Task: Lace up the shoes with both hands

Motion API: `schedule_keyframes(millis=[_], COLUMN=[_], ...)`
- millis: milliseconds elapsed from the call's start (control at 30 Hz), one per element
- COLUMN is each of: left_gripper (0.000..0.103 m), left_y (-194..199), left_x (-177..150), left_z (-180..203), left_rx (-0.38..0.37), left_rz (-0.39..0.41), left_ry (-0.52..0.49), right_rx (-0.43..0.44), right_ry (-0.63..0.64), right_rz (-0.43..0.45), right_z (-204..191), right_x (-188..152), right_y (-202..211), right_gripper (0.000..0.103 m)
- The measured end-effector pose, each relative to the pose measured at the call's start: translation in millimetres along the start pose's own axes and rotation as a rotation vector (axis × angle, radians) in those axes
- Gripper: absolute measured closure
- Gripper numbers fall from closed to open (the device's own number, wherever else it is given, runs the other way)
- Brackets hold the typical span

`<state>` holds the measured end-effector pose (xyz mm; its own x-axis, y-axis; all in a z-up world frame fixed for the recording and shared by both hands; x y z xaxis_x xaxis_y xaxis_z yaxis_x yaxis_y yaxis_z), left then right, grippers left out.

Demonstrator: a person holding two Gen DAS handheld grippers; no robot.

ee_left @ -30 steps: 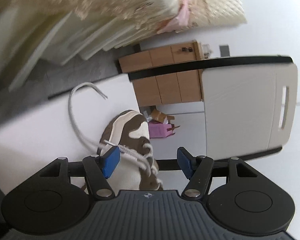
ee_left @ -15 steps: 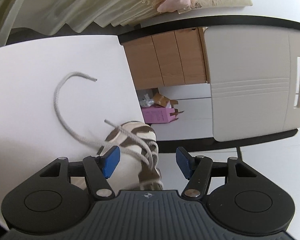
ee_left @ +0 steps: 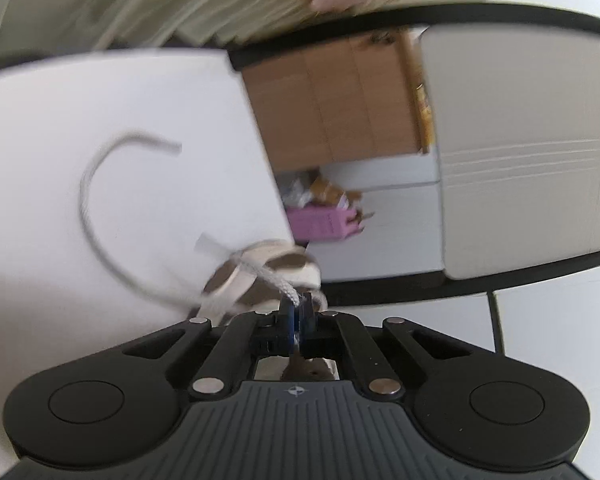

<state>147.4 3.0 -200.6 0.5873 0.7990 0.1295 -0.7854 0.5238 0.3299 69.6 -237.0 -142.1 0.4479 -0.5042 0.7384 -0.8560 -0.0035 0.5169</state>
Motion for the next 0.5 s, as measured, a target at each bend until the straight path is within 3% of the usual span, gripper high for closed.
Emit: schedule_keyframes(millis=[67, 200, 500], left_gripper=[0.101, 0.101, 0.102], left_y=[6, 22, 95], left_x=[0, 9, 59], left_z=[5, 6, 28], left_rx=[-0.016, -0.006, 0.005], left_rz=[0.010, 0.045, 0.188], left_ry=[-0.037, -0.020, -0.010], right_rx=[-0.007, -0.035, -0.068], right_ry=[-0.021, -0.052, -0.078], right_rz=[0.011, 0.031, 0.049], right_z=[3, 10, 20], right_x=[0, 4, 9], right_y=[2, 3, 5], right_gripper=[0.088, 0.088, 0.088])
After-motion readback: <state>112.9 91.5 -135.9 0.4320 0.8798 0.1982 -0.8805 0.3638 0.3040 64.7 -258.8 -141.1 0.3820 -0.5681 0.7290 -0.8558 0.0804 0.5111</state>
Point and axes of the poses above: each gripper's, at about its wrist camera, not at the fingertips, and y roughly against the way its jaws point, z to its right, x to its top, the point moved 1 cm from there along -y, roughly the way its jaws point, and after that the axes turned 5 degrees about -x, right-handed, at the moved point
